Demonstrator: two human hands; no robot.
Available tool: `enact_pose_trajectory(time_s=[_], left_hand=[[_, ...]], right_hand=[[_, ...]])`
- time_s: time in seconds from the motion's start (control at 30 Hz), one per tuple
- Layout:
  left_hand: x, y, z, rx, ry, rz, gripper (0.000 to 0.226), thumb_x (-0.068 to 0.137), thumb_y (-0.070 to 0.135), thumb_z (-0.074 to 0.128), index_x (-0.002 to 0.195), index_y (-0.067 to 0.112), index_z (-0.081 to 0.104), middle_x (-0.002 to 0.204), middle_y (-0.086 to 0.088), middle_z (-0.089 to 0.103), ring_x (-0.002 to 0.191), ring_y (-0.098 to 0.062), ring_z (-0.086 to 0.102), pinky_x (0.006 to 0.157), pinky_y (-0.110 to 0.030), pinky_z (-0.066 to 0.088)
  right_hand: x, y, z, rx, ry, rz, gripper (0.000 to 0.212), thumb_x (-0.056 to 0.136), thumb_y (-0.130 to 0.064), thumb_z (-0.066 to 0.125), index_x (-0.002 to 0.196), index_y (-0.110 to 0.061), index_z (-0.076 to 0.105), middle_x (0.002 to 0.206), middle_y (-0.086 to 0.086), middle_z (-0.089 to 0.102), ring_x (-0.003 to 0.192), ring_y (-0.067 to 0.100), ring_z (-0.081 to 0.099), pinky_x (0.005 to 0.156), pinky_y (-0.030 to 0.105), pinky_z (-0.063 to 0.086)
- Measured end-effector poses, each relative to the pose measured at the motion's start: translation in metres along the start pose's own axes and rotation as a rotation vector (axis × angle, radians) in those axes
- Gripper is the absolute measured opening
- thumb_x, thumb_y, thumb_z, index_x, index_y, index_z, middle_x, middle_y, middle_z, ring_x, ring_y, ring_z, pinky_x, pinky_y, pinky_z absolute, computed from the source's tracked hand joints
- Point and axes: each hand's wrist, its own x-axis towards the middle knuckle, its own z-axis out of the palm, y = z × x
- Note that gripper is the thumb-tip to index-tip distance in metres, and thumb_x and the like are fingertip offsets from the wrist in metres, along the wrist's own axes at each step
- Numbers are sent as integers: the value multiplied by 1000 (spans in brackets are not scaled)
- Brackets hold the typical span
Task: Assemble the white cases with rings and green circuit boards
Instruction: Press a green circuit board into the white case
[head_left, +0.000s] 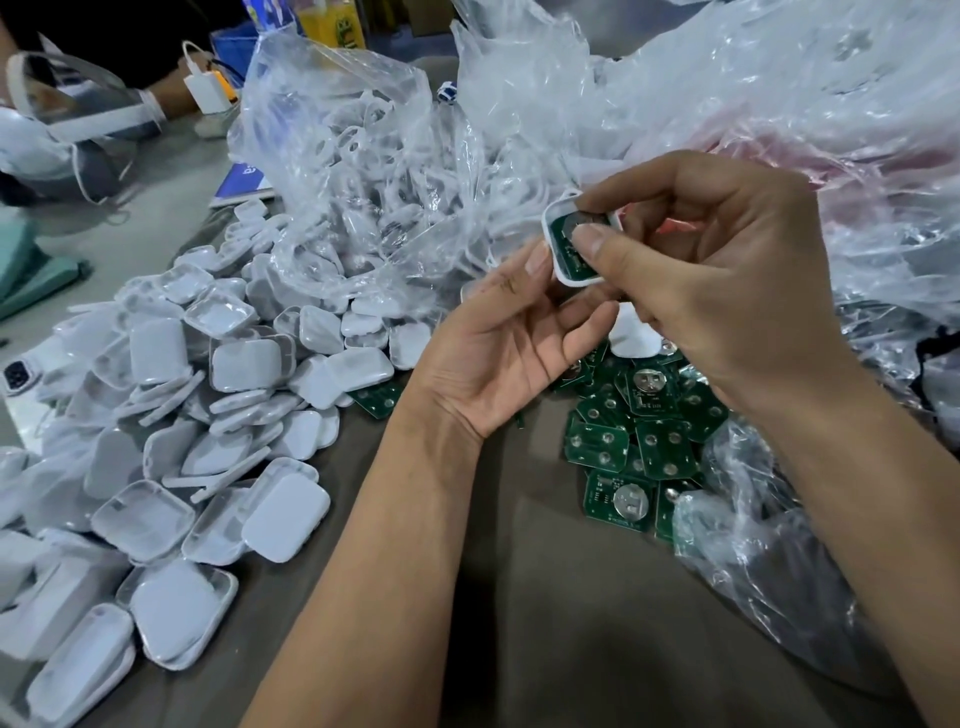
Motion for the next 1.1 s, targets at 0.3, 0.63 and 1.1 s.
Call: enact_pose_trajectory(time_s=[0.3, 0.63, 1.1], left_hand=[[-1, 0, 0, -58, -40, -16, 39, 74, 3, 84, 110, -6, 71, 113, -28, 70, 97, -35, 75, 82, -39, 63], [-1, -1, 0, -62, 25, 2, 32, 72, 3, 83, 103, -5, 74, 103, -23, 74, 90, -33, 76, 78, -38, 64], [0, -1, -5, -4, 18, 2, 38, 69, 8, 88, 104, -1, 76, 108, -21, 74, 95, -32, 76, 82, -36, 63]], right_hand=[[0, -3, -3, -128, -23, -62, 13, 88, -20, 83, 99, -19, 77, 79, 3, 64, 60, 19, 56, 51, 40, 49], [0, -2, -1, -246, 10, -82, 15, 87, -25, 83, 101, -25, 78, 93, 7, 69, 67, 26, 60, 58, 38, 52], [1, 0, -2, -221, -3, -87, 16, 86, -22, 84, 101, -16, 79, 94, 11, 71, 72, 27, 62, 62, 40, 55]])
